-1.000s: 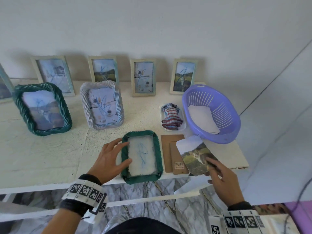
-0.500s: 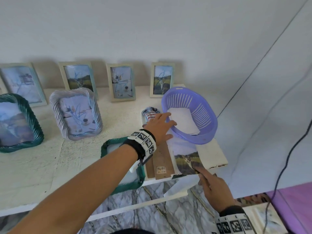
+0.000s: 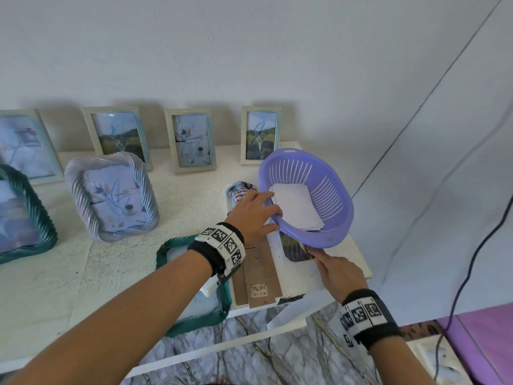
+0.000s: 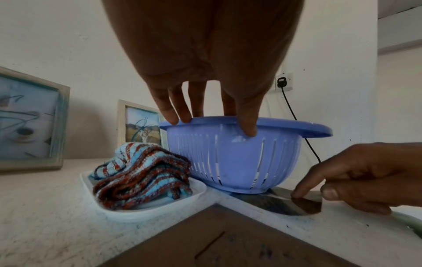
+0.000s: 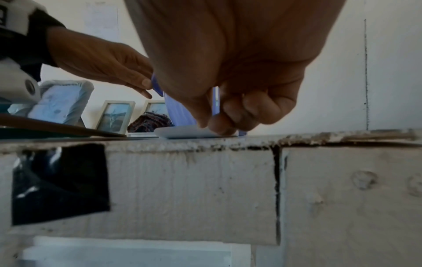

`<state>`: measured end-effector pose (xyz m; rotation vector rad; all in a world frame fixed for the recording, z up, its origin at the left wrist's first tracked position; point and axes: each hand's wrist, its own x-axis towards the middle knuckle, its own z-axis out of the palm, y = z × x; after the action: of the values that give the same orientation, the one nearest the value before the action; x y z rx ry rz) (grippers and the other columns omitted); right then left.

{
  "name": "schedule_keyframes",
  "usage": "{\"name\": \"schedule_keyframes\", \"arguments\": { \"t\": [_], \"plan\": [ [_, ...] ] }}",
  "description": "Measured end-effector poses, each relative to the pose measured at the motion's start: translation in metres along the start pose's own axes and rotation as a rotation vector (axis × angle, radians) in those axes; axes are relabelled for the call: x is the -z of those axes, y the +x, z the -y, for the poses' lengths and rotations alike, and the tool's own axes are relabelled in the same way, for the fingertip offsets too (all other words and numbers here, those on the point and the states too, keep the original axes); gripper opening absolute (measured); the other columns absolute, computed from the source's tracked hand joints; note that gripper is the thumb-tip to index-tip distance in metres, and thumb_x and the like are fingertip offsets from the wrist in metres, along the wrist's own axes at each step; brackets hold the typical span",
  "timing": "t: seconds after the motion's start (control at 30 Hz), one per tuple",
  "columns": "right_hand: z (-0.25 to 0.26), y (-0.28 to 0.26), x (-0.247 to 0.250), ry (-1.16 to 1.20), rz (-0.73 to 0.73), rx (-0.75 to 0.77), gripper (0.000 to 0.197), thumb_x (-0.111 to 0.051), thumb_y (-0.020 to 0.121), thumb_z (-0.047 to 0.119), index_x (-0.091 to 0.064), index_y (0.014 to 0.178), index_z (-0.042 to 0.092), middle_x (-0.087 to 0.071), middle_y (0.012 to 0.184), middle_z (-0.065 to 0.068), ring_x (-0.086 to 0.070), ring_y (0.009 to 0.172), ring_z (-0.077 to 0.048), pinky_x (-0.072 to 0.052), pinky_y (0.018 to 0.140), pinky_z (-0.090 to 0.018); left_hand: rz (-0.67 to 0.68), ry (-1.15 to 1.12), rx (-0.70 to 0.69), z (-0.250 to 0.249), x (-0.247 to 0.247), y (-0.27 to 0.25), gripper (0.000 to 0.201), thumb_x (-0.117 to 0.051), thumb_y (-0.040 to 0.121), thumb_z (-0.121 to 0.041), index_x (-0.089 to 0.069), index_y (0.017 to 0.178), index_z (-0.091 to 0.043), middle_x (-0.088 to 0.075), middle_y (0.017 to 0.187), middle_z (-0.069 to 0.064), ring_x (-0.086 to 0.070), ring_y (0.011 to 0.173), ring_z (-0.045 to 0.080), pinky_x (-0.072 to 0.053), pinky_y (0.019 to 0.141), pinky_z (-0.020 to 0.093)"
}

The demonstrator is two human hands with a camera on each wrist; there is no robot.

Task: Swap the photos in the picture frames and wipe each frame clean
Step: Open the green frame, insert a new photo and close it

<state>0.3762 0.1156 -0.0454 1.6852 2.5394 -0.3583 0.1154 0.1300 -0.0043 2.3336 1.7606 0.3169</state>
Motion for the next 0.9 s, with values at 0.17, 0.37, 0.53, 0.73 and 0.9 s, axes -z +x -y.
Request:
{"name": "schedule_keyframes", "arguments": {
  "t": [0.17,0.37,0.53,0.73,0.9],
  "plan": [
    [0.002,0.002,-0.002,-0.019,0.028,0.008,0.044,-0.032,0.102,0.035,-0.030,0.145,0.039,-0.060,0.081,-0.004,-0.060,0.079,-0.028,-0.043,0.060,-0.033,0.007,-0.014,0.009,0.000,-0.004,-0.001,0.036,-0.050,0.097,-0.041,-0.055,0.129,-0.026,-0.028,0.155,0.006,-0.025,0.136,0.032,-0.027,0.112,0.045],
    [-0.022,-0.016,0.032,0.108,-0.053,-0.170,0.033,-0.038,0.099,0.036,-0.053,0.128,0.031,-0.069,0.089,-0.006,-0.063,0.089,-0.028,-0.048,0.074,-0.033,-0.006,-0.178,0.072,0.001,-0.007,-0.008,0.045,-0.052,0.094,-0.047,-0.050,0.136,-0.030,-0.017,0.159,0.006,-0.020,0.142,0.028,-0.033,0.110,0.051],
    [-0.026,0.012,0.118,0.022,-0.310,-0.153,0.028,-0.046,0.097,0.030,-0.065,0.113,0.019,-0.069,0.089,-0.007,-0.063,0.081,-0.029,-0.048,0.074,-0.034,-0.004,-0.222,0.105,0.000,-0.010,-0.009,0.046,-0.048,0.095,-0.050,-0.048,0.137,-0.032,-0.015,0.160,0.003,-0.019,0.143,0.030,-0.027,0.114,0.050],
    [0.030,0.110,0.172,-0.246,-0.064,0.121,0.038,-0.049,0.094,0.035,-0.053,0.130,0.023,-0.061,0.122,-0.005,-0.055,0.112,-0.027,-0.043,0.090,-0.035,-0.003,-0.241,0.144,-0.003,-0.009,-0.009,0.045,-0.048,0.094,-0.053,-0.051,0.134,-0.032,-0.016,0.160,0.001,-0.021,0.141,0.030,-0.027,0.113,0.053],
    [0.074,0.193,0.141,-0.501,0.234,0.194,0.056,-0.070,0.081,0.045,-0.054,0.127,0.019,-0.060,0.122,-0.002,-0.059,0.108,-0.024,-0.050,0.084,-0.035,-0.055,-0.231,0.127,-0.001,-0.011,-0.008,0.039,-0.049,0.095,-0.050,-0.058,0.127,-0.031,-0.023,0.158,0.004,-0.026,0.139,0.030,-0.029,0.111,0.054]
  ]
}}
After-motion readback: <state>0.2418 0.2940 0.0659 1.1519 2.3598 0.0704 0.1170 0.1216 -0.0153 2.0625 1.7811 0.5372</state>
